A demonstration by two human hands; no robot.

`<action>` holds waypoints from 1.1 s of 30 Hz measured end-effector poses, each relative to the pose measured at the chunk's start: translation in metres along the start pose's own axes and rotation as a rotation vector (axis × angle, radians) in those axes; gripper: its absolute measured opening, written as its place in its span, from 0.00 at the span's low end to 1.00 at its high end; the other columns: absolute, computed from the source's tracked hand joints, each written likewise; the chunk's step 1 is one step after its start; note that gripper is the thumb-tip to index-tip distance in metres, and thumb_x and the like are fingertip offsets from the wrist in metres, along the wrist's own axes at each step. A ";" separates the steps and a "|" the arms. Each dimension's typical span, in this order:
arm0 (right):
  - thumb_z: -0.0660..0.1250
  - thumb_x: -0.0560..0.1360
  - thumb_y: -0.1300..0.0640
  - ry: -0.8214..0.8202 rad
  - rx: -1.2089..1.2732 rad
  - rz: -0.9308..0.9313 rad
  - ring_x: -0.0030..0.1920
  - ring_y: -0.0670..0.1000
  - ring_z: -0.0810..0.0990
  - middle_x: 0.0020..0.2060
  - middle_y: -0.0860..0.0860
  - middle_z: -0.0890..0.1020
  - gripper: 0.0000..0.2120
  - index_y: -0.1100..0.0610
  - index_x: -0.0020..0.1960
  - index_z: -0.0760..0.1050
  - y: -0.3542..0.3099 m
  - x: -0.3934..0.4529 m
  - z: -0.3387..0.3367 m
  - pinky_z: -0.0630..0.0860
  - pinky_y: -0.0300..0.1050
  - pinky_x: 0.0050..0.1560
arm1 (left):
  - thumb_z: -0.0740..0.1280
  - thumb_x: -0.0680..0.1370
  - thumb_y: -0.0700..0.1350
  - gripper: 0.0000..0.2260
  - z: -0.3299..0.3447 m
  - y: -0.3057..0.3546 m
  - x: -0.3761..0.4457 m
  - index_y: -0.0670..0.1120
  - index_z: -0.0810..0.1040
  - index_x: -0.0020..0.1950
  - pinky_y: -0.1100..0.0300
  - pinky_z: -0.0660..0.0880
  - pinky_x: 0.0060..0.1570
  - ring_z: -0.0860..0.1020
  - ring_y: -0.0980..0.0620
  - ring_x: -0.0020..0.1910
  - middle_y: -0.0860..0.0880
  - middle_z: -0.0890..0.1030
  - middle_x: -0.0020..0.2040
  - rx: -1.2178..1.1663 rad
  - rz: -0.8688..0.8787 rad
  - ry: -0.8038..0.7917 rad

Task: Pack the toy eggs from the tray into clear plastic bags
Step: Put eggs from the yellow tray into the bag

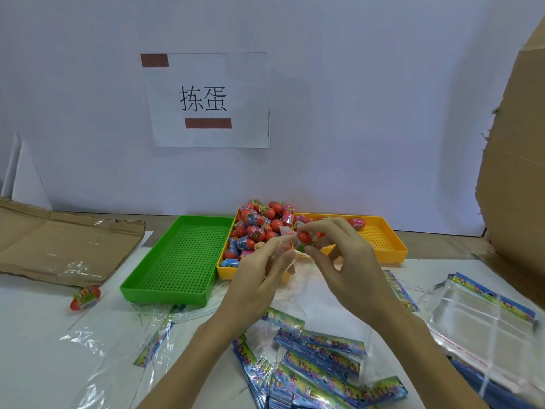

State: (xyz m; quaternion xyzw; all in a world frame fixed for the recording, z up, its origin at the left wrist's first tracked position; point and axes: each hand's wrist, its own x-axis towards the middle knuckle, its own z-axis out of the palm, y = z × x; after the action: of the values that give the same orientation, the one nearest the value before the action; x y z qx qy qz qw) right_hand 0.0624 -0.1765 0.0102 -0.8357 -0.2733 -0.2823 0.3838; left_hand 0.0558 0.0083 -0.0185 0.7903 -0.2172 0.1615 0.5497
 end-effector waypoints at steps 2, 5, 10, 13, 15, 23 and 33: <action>0.71 0.79 0.59 -0.048 -0.043 -0.022 0.49 0.42 0.80 0.55 0.43 0.79 0.14 0.50 0.64 0.80 0.001 0.000 -0.001 0.73 0.28 0.43 | 0.63 0.83 0.55 0.18 -0.001 0.002 -0.001 0.53 0.75 0.72 0.69 0.67 0.38 0.72 0.61 0.35 0.62 0.76 0.37 0.029 0.008 0.002; 0.71 0.79 0.57 -0.091 0.007 -0.008 0.50 0.43 0.81 0.53 0.40 0.81 0.15 0.46 0.64 0.79 0.001 -0.001 -0.002 0.73 0.30 0.41 | 0.66 0.82 0.55 0.19 -0.004 0.005 -0.001 0.55 0.74 0.72 0.66 0.71 0.43 0.76 0.57 0.40 0.59 0.78 0.42 0.044 0.022 0.011; 0.73 0.79 0.57 -0.090 0.160 0.108 0.51 0.45 0.83 0.51 0.39 0.83 0.14 0.42 0.61 0.79 -0.002 -0.001 -0.005 0.79 0.38 0.39 | 0.68 0.81 0.55 0.17 -0.005 0.004 -0.001 0.56 0.75 0.70 0.56 0.77 0.48 0.81 0.51 0.45 0.49 0.82 0.46 0.039 0.024 0.018; 0.72 0.80 0.56 -0.086 0.245 0.158 0.51 0.46 0.84 0.52 0.40 0.83 0.13 0.43 0.61 0.80 -0.003 -0.001 -0.006 0.79 0.38 0.41 | 0.68 0.81 0.56 0.18 -0.004 0.002 -0.001 0.54 0.76 0.70 0.63 0.72 0.43 0.76 0.56 0.40 0.53 0.79 0.43 0.059 0.022 0.019; 0.70 0.81 0.57 -0.144 0.265 0.164 0.53 0.46 0.84 0.53 0.40 0.84 0.12 0.43 0.61 0.80 -0.003 -0.002 -0.005 0.79 0.38 0.42 | 0.68 0.81 0.57 0.18 -0.003 0.000 -0.001 0.55 0.76 0.70 0.58 0.73 0.42 0.75 0.53 0.40 0.51 0.78 0.42 0.050 0.007 0.012; 0.69 0.80 0.49 -0.217 0.247 0.166 0.53 0.46 0.83 0.49 0.39 0.84 0.06 0.46 0.55 0.82 0.004 -0.002 -0.011 0.79 0.38 0.44 | 0.68 0.84 0.56 0.10 -0.003 0.001 0.000 0.57 0.80 0.64 0.56 0.70 0.31 0.73 0.53 0.32 0.57 0.76 0.36 -0.162 -0.116 -0.055; 0.69 0.81 0.52 -0.293 0.189 0.160 0.51 0.45 0.81 0.47 0.39 0.83 0.03 0.46 0.54 0.80 0.004 -0.008 0.003 0.78 0.39 0.44 | 0.70 0.83 0.48 0.09 -0.002 0.001 -0.002 0.53 0.81 0.63 0.56 0.77 0.33 0.82 0.50 0.37 0.52 0.85 0.45 -0.182 -0.184 -0.057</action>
State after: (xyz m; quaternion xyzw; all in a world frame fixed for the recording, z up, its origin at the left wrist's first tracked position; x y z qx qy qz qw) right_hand 0.0599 -0.1787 0.0011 -0.8471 -0.2843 -0.0991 0.4379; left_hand 0.0537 0.0103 -0.0174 0.7580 -0.1731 0.0678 0.6251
